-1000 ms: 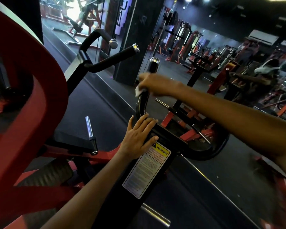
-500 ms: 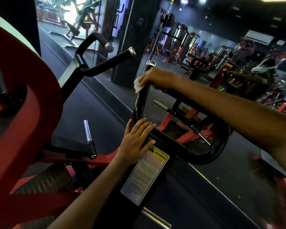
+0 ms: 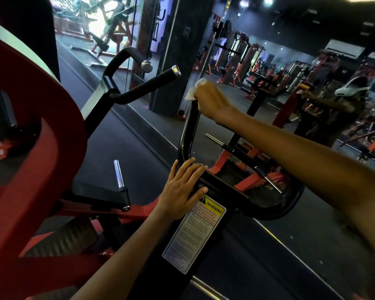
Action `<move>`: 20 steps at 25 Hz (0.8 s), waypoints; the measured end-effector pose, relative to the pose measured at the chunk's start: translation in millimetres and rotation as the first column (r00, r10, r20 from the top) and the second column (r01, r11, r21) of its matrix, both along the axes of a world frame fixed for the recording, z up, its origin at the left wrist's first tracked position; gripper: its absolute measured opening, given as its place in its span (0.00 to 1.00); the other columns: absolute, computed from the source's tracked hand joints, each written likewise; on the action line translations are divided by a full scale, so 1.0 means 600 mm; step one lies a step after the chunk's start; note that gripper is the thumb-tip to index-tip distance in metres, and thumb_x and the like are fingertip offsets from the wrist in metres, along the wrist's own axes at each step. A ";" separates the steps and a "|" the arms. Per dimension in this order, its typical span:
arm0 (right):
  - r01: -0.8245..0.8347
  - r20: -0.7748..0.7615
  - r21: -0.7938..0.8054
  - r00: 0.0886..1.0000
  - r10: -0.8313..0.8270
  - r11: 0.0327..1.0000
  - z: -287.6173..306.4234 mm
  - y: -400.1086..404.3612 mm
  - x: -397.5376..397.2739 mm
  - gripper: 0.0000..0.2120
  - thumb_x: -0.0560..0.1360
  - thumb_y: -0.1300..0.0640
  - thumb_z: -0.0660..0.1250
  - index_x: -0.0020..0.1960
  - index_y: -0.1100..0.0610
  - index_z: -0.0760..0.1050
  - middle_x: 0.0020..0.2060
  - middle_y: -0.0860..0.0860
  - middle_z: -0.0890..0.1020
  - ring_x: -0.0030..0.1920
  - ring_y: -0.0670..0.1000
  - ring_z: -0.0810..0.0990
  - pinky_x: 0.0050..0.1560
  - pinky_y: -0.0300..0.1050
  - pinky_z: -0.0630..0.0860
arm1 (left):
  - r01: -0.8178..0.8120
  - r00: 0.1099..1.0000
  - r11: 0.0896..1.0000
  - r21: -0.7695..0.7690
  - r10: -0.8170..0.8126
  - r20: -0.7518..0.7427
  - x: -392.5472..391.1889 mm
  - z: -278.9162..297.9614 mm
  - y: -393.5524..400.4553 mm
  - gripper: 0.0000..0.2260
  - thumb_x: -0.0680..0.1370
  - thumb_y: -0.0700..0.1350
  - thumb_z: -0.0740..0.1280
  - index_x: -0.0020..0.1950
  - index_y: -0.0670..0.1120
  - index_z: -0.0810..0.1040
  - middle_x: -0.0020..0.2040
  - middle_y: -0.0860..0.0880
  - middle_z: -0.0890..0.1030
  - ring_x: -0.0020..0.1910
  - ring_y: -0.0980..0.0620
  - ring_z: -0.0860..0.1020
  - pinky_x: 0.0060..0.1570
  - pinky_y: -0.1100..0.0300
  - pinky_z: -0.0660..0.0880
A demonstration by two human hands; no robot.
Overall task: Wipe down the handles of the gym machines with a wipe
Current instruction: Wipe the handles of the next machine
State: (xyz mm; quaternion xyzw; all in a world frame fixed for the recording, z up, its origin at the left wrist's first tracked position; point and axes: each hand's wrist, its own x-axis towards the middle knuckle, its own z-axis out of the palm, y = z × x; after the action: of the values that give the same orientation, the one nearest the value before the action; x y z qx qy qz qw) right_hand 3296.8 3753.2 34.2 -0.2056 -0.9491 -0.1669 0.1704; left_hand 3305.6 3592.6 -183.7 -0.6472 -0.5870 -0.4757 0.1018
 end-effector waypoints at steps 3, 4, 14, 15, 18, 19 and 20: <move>0.133 -0.149 -0.075 0.978 -0.143 0.988 0.024 0.008 -0.001 0.15 0.74 0.67 0.58 0.31 0.56 0.68 0.33 0.53 0.70 0.36 0.51 0.69 0.41 0.46 0.70 | 0.000 1.000 1.000 -0.006 0.000 0.010 -0.001 -0.001 0.001 0.23 0.81 0.58 0.49 0.72 0.50 0.62 0.69 0.50 0.70 0.75 0.50 0.57 0.73 0.39 0.51; 0.116 -0.251 -0.141 0.956 -0.149 0.983 0.026 0.011 -0.003 0.19 0.74 0.67 0.58 0.28 0.53 0.62 0.29 0.49 0.68 0.32 0.46 0.68 0.37 0.43 0.70 | 0.001 1.000 1.000 -0.007 -0.001 0.012 0.000 -0.001 0.000 0.23 0.81 0.59 0.49 0.72 0.50 0.62 0.69 0.50 0.70 0.75 0.50 0.57 0.73 0.38 0.52; 0.125 -0.363 -0.415 0.886 -0.290 0.901 0.010 -0.011 -0.029 0.14 0.76 0.69 0.58 0.57 0.65 0.77 0.57 0.57 0.79 0.58 0.52 0.77 0.57 0.41 0.72 | 0.031 0.998 0.998 -0.055 -0.028 0.048 0.001 0.006 -0.005 0.23 0.81 0.58 0.51 0.73 0.51 0.61 0.71 0.52 0.68 0.76 0.54 0.52 0.74 0.42 0.48; 0.105 -0.338 -0.411 0.905 -0.258 0.905 0.013 -0.016 -0.034 0.11 0.76 0.67 0.59 0.54 0.66 0.79 0.54 0.57 0.80 0.54 0.51 0.78 0.55 0.41 0.72 | 0.031 0.998 0.998 -0.060 -0.028 0.056 0.002 0.008 -0.006 0.24 0.81 0.59 0.50 0.73 0.50 0.62 0.71 0.52 0.68 0.76 0.54 0.51 0.74 0.43 0.48; 0.188 -0.174 -0.433 0.942 -0.286 0.882 0.043 -0.012 -0.045 0.10 0.75 0.61 0.65 0.44 0.67 0.80 0.42 0.56 0.82 0.43 0.50 0.79 0.50 0.42 0.74 | 0.037 0.997 0.995 -0.088 -0.030 0.072 0.003 0.014 -0.011 0.25 0.80 0.59 0.49 0.74 0.49 0.63 0.71 0.52 0.67 0.76 0.56 0.50 0.75 0.43 0.47; 0.208 -0.148 -0.445 0.942 -0.301 0.871 0.051 -0.008 -0.046 0.12 0.76 0.60 0.63 0.38 0.66 0.78 0.36 0.54 0.80 0.38 0.49 0.77 0.47 0.41 0.72 | 0.039 0.997 0.994 -0.098 -0.032 0.072 0.002 0.015 -0.012 0.26 0.80 0.60 0.48 0.74 0.49 0.63 0.71 0.53 0.67 0.76 0.57 0.50 0.75 0.43 0.47; 0.239 -0.141 -0.460 0.931 -0.336 0.855 0.056 -0.008 -0.044 0.16 0.77 0.60 0.61 0.32 0.64 0.73 0.31 0.53 0.75 0.32 0.48 0.72 0.44 0.41 0.69 | 0.044 0.997 0.993 -0.111 -0.036 0.071 0.001 0.017 -0.014 0.27 0.80 0.61 0.46 0.74 0.49 0.63 0.72 0.53 0.67 0.76 0.58 0.49 0.75 0.44 0.46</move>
State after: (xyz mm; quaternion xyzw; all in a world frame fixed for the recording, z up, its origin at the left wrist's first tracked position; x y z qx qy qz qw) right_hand 3270.1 3748.5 67.7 -0.3954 -0.8961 0.0491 0.1954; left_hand 3306.0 3583.9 -173.6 -0.6467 -0.6028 -0.4660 0.0353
